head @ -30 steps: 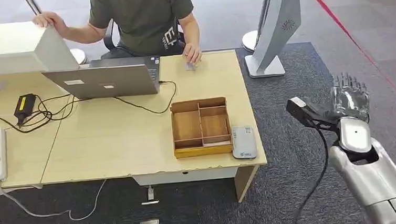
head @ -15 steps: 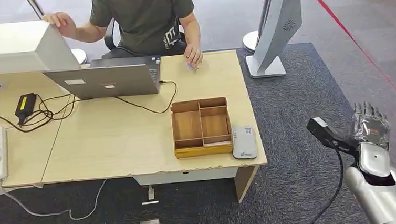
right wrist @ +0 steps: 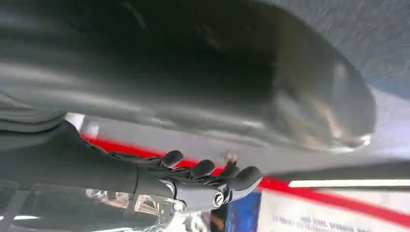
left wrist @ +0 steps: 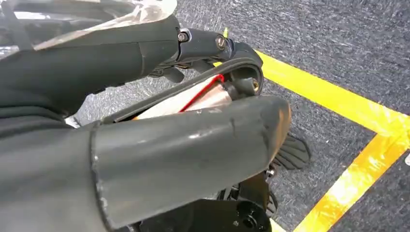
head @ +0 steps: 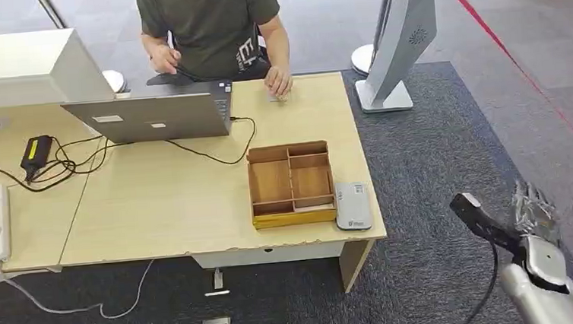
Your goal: Pass the card to the sensor for recognition and then transmit it.
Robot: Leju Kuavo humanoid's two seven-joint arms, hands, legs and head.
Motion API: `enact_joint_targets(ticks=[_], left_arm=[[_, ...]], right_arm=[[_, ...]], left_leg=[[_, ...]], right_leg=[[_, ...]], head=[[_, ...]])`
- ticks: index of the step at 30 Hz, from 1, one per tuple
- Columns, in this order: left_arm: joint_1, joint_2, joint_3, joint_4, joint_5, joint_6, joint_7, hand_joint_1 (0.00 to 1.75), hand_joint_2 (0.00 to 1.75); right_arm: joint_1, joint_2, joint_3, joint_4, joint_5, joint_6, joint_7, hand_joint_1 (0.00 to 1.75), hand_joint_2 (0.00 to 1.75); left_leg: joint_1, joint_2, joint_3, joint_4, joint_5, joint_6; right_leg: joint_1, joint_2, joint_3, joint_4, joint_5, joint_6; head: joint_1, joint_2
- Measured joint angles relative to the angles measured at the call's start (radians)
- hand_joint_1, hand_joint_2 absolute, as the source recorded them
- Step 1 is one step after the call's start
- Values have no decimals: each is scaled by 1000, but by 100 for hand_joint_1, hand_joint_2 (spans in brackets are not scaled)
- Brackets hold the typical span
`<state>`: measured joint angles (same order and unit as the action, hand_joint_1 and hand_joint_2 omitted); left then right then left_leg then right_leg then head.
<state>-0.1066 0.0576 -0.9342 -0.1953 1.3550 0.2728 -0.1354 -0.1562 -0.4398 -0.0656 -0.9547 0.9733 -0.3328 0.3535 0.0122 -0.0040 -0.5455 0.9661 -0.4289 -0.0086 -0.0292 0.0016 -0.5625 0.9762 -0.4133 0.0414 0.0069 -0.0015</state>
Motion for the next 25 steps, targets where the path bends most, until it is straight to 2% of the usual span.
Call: enact_joint_targets(ticks=[3,5,7,13,16,19,25], left_arm=[[1,-1,0,0,-6,0,0,0,0],[3,-1,0,0,-6,5,0,0,0],[6,-1,0,0,0,14,0,0,0],[4,-4,1,0,12,33,6,0,0],[4,-6,2,-1,16,41,6,0,0],[4,-7,3,-1,19,47,6,0,0],[4,-11,9,-1,29,50,0,0,0]], right_arm=[[20,34,-33,155,-168,-96,-112,0,0],[52,70,-65,257,-295,-129,-208,0,0],[79,114,-99,348,-365,-144,-254,0,0],[97,217,-148,525,-368,-129,-191,0,0],[97,259,-167,587,-369,-117,-181,0,0],[96,289,-181,624,-373,-109,-179,0,0],[93,342,-201,687,-373,-80,-130,0,0]], left_leg=[[0,-1,1,0,-1,0],[1,-1,1,-1,-2,-1],[1,-1,1,-1,-3,-2],[1,1,2,-2,-3,-2],[1,1,2,-2,-3,-3],[1,1,3,-2,-3,-2],[1,1,3,-2,-3,-2]], right_leg=[[0,-1,1,-1,-2,0],[1,-1,2,0,-2,0],[1,0,1,0,-3,-1],[1,2,1,1,-4,-2],[1,1,1,1,-4,-2],[1,1,2,1,-4,-2],[1,2,2,1,-4,-2]], head=[[1,0],[1,0],[1,0],[-2,0],[0,0],[-2,0],[-1,0]])
